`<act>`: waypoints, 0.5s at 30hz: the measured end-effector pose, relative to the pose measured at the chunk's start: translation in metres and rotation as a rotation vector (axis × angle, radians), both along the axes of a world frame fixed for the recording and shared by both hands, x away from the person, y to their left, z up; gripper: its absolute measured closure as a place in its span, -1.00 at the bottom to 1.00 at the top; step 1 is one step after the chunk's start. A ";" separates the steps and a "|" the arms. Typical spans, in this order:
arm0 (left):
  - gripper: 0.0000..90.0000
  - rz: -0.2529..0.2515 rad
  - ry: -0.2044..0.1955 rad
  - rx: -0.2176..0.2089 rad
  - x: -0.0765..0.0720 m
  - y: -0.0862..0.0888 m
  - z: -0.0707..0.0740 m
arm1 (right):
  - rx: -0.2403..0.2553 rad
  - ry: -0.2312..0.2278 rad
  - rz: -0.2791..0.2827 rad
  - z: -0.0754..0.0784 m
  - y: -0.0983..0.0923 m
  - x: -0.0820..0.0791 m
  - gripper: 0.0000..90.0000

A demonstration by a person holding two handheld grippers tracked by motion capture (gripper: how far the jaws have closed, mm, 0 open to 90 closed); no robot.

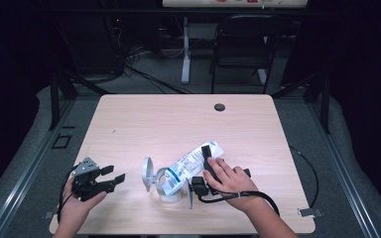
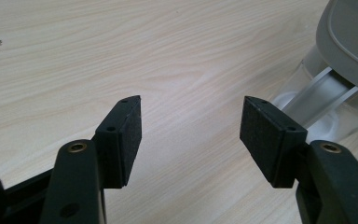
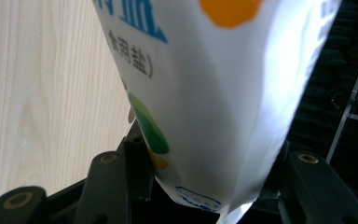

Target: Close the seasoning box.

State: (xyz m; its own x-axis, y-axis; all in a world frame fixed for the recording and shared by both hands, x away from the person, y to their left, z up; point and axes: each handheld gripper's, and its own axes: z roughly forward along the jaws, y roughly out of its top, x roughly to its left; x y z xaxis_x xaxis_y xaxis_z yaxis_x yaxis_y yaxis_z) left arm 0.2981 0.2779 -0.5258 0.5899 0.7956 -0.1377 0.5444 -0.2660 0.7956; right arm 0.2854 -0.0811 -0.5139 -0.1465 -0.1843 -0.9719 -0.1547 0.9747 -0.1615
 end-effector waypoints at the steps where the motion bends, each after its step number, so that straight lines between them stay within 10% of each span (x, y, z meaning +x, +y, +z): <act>1: -0.13 0.000 0.000 -0.001 0.000 0.000 0.000 | -0.001 -0.001 0.000 0.000 0.000 0.000 0.15; 15: -0.13 0.001 0.001 -0.003 0.000 0.001 0.000 | -0.007 -0.006 0.006 0.001 0.000 0.000 0.15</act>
State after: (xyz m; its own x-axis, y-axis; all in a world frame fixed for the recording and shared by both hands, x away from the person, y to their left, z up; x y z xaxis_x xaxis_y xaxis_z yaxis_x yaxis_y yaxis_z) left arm 0.2984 0.2786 -0.5263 0.5889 0.7958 -0.1408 0.5456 -0.2630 0.7957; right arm 0.2854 -0.0810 -0.5132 -0.1401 -0.1922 -0.9713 -0.1592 0.9726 -0.1695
